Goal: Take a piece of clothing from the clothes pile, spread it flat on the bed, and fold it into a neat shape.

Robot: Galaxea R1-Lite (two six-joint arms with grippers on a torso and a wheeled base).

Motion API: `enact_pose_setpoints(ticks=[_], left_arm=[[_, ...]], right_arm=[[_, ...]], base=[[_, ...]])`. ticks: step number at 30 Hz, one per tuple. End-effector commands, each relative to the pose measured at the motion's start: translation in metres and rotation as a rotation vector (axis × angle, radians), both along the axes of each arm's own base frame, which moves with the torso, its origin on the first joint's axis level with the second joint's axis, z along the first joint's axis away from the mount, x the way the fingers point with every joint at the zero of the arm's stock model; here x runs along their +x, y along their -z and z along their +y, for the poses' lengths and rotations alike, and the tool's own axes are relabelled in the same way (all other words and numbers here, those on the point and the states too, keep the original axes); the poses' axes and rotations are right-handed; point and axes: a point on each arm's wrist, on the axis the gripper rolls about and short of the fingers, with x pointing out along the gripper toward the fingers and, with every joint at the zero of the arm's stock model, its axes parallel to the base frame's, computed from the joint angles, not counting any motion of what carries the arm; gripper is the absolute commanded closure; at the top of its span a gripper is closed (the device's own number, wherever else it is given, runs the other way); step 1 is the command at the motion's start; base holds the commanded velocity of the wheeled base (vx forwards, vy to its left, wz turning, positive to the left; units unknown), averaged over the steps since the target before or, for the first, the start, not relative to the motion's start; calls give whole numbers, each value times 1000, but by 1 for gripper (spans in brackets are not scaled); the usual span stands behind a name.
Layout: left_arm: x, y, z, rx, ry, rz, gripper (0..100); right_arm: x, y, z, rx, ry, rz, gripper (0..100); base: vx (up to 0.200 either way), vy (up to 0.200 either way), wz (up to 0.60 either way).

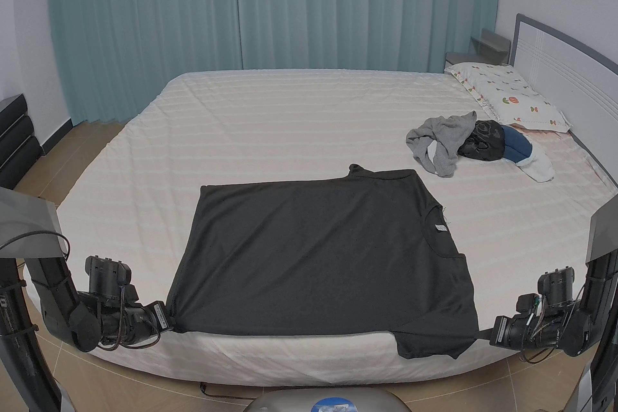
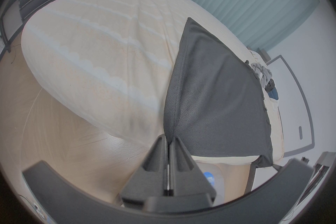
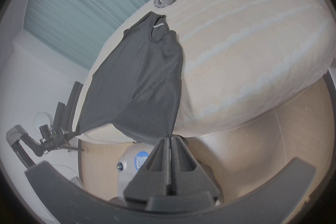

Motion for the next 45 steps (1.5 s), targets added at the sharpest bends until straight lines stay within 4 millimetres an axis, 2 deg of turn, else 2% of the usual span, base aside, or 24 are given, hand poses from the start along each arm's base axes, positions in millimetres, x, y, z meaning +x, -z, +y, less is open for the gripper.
enact_pose_setpoints(ticks=[1,11,19,32,45], left_arm=[[-8,2,1,21,26,20,100],[-25,6,-1,66,109,49,100],[-34,7,-2,84,136,65,100],[-67,4,0,187,292,104,100],[-78,0,-1,232,338,170,100]], right_arm=[[-8,-13,-4,-29,-9,-29,100],[-21,-24,-11,-92,-26,-12,100],[-28,-20,-11,-146,-65,51,100],[-46,-30,-9,-204,-164,92,100],[-55,-33,-9,-241,-181,125,100]], base=[[0,0,0],[0,0,0],[0,0,0],[0,0,0],[0,0,0]])
